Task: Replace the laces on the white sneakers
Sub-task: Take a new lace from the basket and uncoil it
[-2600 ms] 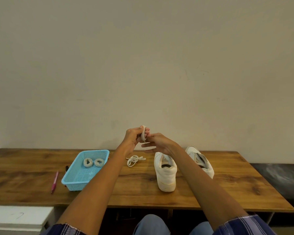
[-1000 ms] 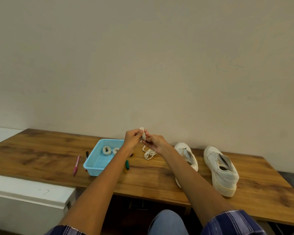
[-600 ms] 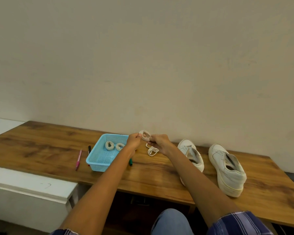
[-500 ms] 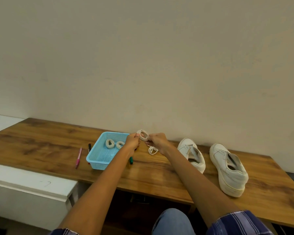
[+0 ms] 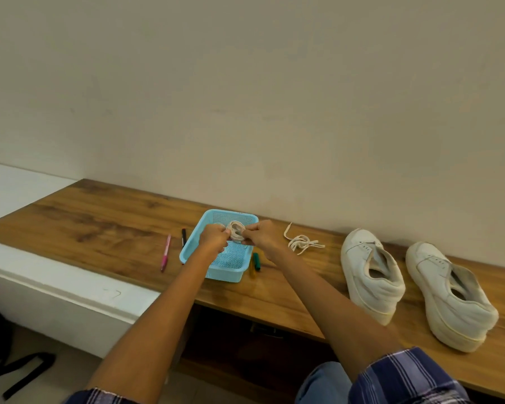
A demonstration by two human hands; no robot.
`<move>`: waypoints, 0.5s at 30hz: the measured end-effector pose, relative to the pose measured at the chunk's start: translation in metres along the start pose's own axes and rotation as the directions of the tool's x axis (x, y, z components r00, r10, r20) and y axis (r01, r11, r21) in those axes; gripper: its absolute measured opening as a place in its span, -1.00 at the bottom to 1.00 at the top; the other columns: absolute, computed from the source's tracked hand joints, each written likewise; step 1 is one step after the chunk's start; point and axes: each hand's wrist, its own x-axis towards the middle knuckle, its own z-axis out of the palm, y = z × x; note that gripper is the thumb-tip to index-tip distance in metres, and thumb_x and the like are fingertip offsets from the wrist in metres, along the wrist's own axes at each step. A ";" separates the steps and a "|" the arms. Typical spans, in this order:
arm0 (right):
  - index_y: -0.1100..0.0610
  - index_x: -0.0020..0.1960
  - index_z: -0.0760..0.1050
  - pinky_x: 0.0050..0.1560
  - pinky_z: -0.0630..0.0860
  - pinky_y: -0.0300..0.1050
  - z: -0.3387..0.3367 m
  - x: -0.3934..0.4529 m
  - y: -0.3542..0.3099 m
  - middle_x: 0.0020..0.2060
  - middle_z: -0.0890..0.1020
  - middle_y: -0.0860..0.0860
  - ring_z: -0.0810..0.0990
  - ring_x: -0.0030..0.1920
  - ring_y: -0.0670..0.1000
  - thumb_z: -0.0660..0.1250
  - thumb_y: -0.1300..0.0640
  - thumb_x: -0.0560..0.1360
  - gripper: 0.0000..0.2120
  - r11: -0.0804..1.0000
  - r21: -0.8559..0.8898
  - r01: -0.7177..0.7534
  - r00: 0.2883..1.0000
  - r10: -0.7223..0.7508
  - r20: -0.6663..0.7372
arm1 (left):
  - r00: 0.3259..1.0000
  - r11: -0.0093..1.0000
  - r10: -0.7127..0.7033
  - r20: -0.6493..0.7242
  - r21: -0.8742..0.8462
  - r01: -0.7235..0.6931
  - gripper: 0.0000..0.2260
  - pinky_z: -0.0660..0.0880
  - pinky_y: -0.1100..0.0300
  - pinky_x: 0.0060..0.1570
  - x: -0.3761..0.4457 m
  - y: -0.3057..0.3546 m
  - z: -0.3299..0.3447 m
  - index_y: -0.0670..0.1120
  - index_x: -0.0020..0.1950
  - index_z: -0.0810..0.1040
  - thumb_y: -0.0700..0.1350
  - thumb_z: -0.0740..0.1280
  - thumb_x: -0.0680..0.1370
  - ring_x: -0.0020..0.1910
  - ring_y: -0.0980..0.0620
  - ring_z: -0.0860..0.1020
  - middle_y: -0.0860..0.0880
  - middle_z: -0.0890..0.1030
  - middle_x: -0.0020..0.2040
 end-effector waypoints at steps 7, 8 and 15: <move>0.45 -0.04 0.60 -0.08 0.59 -0.10 0.033 0.021 0.007 -0.30 0.61 0.19 0.59 -0.32 0.01 0.33 0.35 0.49 -0.85 0.955 -0.281 0.100 0.989 -0.065 0.131 | 0.924 0.911 0.248 -0.290 0.395 -0.120 -0.83 0.48 0.03 0.03 0.014 -0.021 -0.034 -0.15 0.11 0.58 -0.21 0.34 0.54 0.06 -0.13 0.56 -0.16 0.62 0.08; 0.45 -0.04 0.60 -0.05 0.59 -0.07 0.038 0.022 0.007 -0.29 0.63 0.21 0.59 -0.34 0.02 0.33 0.35 0.49 -0.85 0.937 -0.330 0.112 0.983 -0.056 0.173 | 0.907 0.911 0.277 -0.316 0.386 -0.144 -0.79 0.46 0.05 0.04 0.016 -0.026 -0.036 -0.17 0.16 0.57 -0.22 0.33 0.54 0.10 -0.13 0.56 -0.16 0.61 0.11; 0.38 -0.22 0.60 -0.14 0.53 -0.03 0.070 0.023 0.016 -0.27 0.63 0.30 0.63 -0.15 0.23 0.34 0.32 0.48 -0.84 0.843 -0.511 0.166 0.944 0.014 0.330 | 0.875 0.921 0.308 -0.374 0.346 -0.176 -0.73 0.50 0.09 0.02 0.022 -0.043 -0.035 -0.25 0.22 0.54 -0.36 0.24 0.54 0.14 -0.13 0.54 -0.20 0.58 0.17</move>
